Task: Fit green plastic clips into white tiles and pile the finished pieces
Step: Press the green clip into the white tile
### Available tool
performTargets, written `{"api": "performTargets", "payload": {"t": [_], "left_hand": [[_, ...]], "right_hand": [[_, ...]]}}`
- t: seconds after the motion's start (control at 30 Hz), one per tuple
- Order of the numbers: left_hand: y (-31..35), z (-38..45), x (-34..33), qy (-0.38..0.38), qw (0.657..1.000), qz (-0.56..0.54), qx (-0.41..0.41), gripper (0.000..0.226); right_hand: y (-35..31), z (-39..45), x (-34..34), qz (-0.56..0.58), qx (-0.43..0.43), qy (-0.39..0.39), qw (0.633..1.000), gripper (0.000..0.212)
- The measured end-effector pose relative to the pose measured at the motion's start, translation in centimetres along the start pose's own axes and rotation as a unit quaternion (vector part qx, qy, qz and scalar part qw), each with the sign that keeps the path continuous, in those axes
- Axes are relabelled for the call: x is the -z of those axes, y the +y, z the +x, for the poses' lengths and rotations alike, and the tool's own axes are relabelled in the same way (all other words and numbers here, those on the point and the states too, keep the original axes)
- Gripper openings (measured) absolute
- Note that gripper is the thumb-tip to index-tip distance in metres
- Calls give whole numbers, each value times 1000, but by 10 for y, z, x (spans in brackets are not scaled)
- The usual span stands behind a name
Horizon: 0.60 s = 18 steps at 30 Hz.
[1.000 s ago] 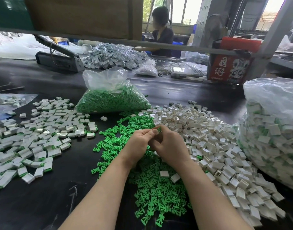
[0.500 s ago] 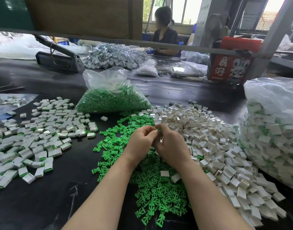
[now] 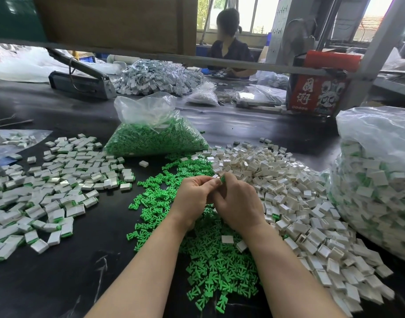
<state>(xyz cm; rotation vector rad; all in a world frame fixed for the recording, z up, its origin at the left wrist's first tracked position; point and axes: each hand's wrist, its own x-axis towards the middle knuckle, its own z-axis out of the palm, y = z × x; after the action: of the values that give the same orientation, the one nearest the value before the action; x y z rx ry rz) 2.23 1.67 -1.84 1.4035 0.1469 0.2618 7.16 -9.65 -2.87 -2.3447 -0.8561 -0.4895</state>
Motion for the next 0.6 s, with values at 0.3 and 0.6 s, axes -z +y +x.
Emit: {"api": "performTargets", "payload": {"t": [0.3,0.6], "left_hand": [[0,0,-2,-4,999,-35,10,34],[-4,3,-2,-7,999,-50,19,27]], "right_hand": [[0,0,-1,-18,1,5,1000,19],[-1,1,0,-29,-1,7,1000,19]]}}
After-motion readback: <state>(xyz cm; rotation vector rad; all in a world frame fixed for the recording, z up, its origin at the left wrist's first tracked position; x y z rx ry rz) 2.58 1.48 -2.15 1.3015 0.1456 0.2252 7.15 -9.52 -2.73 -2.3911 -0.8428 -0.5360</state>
